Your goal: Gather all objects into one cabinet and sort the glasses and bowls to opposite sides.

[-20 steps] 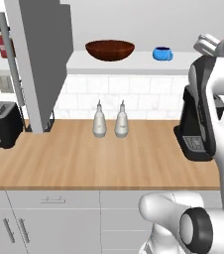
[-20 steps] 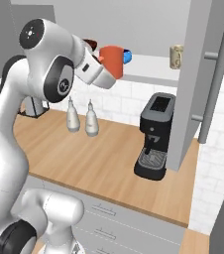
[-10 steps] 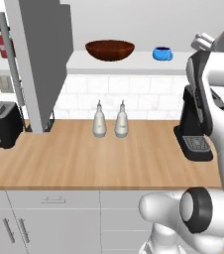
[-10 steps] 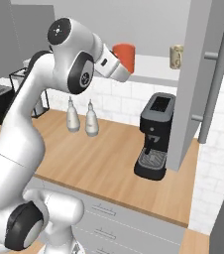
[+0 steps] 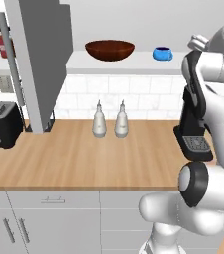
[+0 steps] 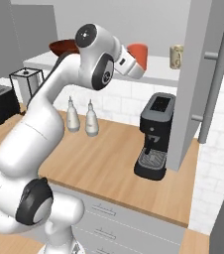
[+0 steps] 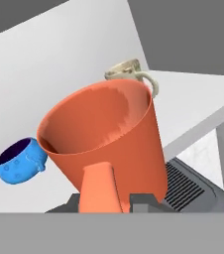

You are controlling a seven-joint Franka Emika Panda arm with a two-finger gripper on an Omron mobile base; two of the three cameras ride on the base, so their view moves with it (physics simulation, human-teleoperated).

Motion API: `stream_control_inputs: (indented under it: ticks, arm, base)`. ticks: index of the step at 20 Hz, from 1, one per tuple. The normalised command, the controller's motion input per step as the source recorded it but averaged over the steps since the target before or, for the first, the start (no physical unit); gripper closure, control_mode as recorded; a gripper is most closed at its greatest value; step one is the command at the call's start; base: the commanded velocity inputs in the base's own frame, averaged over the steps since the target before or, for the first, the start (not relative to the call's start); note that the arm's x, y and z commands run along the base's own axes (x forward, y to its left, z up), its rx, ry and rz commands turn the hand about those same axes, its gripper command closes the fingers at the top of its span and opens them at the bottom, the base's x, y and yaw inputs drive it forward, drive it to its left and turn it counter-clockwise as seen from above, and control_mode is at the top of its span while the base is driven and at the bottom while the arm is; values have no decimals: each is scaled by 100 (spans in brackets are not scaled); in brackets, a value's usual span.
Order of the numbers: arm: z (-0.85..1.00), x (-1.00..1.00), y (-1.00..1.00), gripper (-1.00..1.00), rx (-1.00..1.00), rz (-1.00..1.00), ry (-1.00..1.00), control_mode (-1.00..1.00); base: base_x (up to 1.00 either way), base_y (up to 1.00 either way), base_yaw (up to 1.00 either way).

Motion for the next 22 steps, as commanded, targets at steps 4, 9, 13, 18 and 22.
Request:
stream_control_inputs:
  ticks: [4,9,13,18,22]
  arm:
    - [-1,64,-14,100,0,0,0,-100]
    - [-12,52,-10,100,0,0,0,-100]
    - [-29,52,-14,100,0,0,0,-100]
    - [-26,51,-17,100,0,0,0,-100]
    - [-7,48,-20,100,0,0,0,-100]
  base:
    - [0,0,0]
    - [0,0,0]
    - [0,0,0]
    - [0,0,0]
    - [0,0,0]
